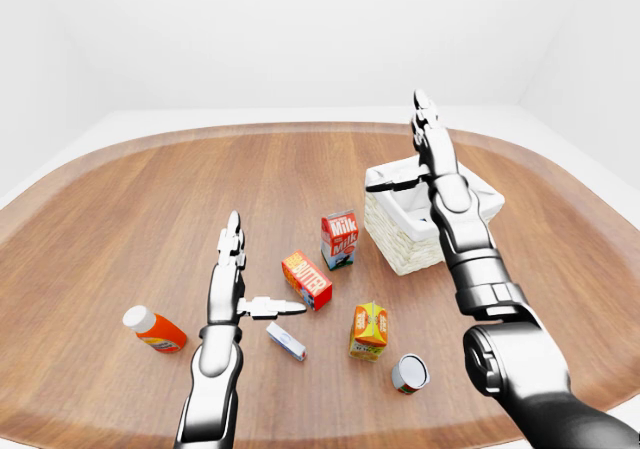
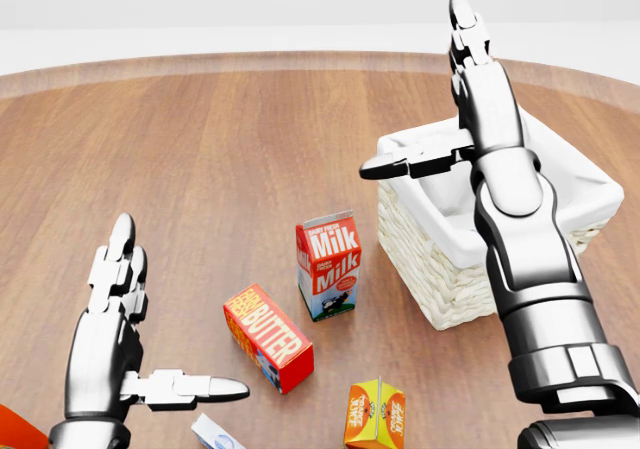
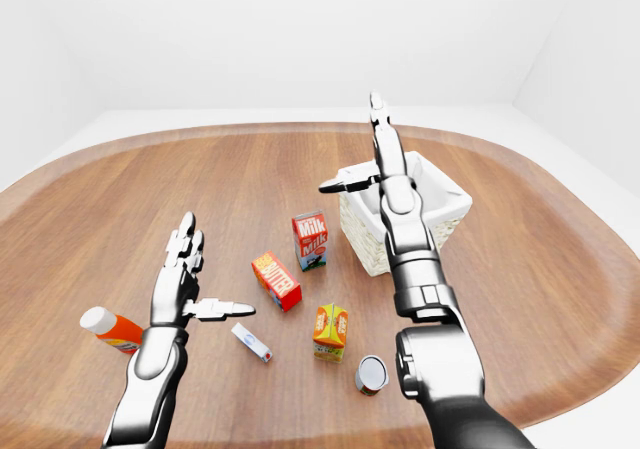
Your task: Pick up the alphabet soup and the tomato sauce, and put them in the basket.
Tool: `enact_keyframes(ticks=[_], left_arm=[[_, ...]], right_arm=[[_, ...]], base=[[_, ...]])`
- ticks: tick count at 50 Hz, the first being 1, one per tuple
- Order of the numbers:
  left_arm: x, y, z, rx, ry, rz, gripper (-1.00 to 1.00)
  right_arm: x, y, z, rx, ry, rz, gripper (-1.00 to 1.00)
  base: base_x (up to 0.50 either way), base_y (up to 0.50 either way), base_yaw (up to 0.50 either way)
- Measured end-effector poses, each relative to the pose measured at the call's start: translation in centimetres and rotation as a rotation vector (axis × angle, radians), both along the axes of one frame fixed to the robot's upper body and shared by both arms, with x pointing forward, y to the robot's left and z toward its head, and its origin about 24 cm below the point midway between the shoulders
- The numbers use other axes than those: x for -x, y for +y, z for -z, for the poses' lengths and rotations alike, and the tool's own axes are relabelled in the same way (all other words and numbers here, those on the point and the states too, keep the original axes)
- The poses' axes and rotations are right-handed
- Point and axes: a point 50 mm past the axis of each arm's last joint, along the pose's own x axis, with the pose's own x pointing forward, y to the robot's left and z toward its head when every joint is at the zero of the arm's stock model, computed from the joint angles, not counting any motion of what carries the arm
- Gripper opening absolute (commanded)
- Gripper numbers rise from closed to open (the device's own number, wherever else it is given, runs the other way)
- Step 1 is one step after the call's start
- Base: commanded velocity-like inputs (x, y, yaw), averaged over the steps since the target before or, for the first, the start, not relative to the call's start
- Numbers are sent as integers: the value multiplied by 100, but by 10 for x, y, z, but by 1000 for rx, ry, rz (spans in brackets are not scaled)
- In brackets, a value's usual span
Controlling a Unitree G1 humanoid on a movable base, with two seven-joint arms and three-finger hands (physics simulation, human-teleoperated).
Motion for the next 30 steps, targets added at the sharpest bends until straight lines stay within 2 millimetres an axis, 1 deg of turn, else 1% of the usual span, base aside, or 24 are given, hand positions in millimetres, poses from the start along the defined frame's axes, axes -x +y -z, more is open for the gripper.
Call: enact_keyframes(ticks=[16,30], left_arm=[[1,0,1,-1,4,-1,100],[0,0,1,-1,3,-2,100]], right_arm=[[31,5,-20,-1,-179,-70,100],[53,3,-24,-12,-253,-88,100]], base=[[0,0,0],[0,0,0]])
